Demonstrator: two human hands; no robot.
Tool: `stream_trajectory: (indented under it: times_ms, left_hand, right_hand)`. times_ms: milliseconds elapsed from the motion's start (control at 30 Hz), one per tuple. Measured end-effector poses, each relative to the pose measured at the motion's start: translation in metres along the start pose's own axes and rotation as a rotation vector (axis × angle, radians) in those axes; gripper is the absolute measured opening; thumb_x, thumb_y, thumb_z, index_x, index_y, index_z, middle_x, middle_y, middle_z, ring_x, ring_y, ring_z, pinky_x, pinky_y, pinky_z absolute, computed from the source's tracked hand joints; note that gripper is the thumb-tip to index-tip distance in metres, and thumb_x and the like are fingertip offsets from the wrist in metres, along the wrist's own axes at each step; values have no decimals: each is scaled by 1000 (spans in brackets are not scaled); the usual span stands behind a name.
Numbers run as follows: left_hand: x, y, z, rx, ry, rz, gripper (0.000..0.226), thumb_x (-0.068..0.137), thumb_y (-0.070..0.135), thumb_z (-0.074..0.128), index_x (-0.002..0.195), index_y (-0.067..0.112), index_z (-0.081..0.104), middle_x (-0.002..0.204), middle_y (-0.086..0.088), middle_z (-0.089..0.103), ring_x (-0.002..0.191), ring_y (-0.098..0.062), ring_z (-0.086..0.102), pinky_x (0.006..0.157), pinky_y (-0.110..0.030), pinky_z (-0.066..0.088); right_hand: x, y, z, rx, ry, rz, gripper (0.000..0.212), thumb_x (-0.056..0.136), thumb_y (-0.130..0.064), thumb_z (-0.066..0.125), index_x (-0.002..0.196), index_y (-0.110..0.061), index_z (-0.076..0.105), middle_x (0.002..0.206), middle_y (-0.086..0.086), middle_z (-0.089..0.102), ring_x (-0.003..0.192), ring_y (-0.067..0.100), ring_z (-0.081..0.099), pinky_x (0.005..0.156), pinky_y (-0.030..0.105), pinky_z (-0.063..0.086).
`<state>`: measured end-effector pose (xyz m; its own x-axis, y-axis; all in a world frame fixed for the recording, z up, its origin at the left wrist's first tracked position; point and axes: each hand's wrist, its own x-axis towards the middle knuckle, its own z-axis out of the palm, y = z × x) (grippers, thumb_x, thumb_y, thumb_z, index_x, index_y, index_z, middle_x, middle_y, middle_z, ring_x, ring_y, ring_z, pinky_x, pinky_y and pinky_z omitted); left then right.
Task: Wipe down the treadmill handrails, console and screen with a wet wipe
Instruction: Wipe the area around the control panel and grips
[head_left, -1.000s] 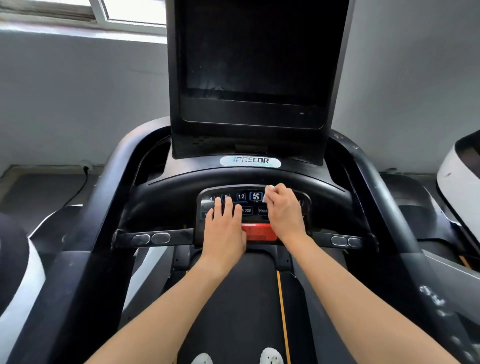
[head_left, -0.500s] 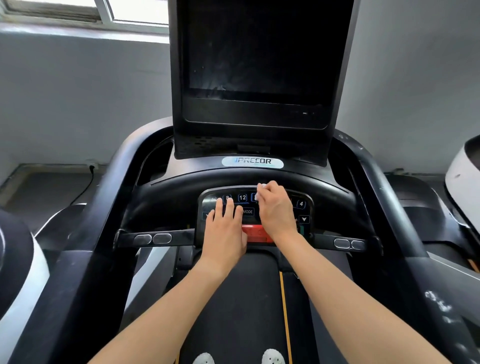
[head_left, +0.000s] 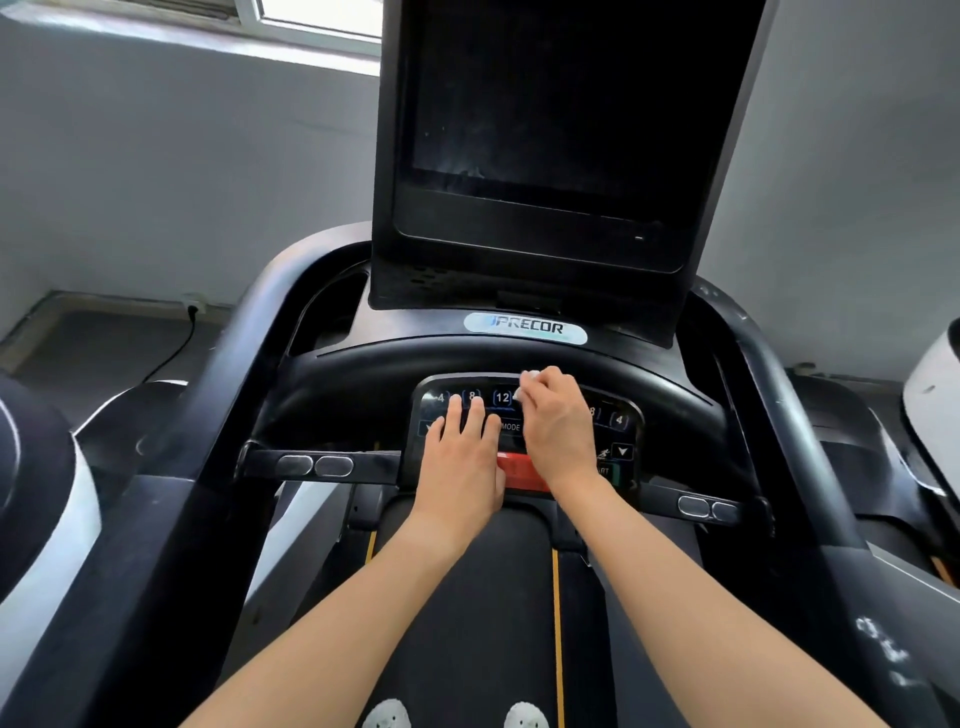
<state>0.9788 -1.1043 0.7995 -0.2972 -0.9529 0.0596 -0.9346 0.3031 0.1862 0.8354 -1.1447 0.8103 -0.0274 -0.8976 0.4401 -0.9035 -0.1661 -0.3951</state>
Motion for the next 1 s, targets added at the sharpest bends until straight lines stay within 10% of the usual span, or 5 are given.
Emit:
stream_trajectory:
  times_ms: [1000]
  left_hand:
    - [-2,-10,3,-94,73,28,48,92,30,61,137,14,56,156,-10,45,150,-34,32,118,-45,37]
  right_hand:
    - [-1,-7,3,92,-21,-25,14,96,-10,70,107,-7,77,101,0,68,94,16,60,82,26,52]
